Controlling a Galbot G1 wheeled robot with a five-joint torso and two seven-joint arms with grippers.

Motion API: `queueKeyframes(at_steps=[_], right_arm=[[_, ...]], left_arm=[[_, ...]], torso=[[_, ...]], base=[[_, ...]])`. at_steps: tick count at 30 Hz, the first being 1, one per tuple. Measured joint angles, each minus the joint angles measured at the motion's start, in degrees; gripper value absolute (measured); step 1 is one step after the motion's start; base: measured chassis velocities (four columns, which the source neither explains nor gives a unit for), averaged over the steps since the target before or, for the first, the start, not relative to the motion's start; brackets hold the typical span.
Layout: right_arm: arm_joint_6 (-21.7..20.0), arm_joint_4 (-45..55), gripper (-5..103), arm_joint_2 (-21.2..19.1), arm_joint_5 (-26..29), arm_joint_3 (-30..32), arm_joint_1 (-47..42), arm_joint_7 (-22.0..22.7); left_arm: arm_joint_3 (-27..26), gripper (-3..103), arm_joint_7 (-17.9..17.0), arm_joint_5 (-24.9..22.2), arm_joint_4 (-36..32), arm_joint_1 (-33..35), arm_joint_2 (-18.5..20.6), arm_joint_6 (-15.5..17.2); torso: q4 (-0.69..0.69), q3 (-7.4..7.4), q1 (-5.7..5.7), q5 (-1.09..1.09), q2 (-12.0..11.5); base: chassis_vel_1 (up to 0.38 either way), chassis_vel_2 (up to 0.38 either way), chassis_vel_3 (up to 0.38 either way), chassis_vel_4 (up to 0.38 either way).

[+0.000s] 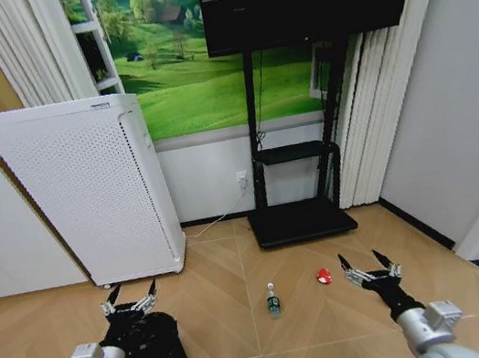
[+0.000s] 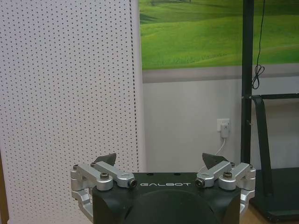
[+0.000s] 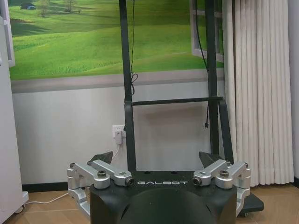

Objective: Pick up the trash bin and place the garbage on the floor into it.

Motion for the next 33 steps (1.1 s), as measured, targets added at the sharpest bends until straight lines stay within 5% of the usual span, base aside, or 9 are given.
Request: queueKeyframes(at_steps=[27, 31, 33], right_arm=[[-0.3, -0.6, 100, 0.2, -0.3, -0.6, 0.4, 0.1], [-0.3, -0.9, 100, 0.3, -0.3, -0.6, 0.3, 0.1], [-0.3, -1.5, 100, 0.5, 0.9, 0.6, 0.5, 0.6]], left_arm=[[0.1, 100, -1.2, 0.3, 1.0, -0.4, -0.2, -0.5], [0.2, 100, -4.1, 1.2, -1.6, 0.9, -1.0, 2.4], [-1.3, 100, -7.4, 3.1, -3.3, 3.6, -2.7, 6.8]], torso=[[0.00, -4.90, -0.71, 0.00, -5.9], [0.00, -4.91, -0.70, 0.01, -6.1], [0.00, -4.91, -0.66, 0.00, -6.1]], base=[[0.000, 0.000, 0.000, 0.000], [0.000, 0.000, 0.000, 0.000], [0.000, 0.000, 0.000, 0.000]])
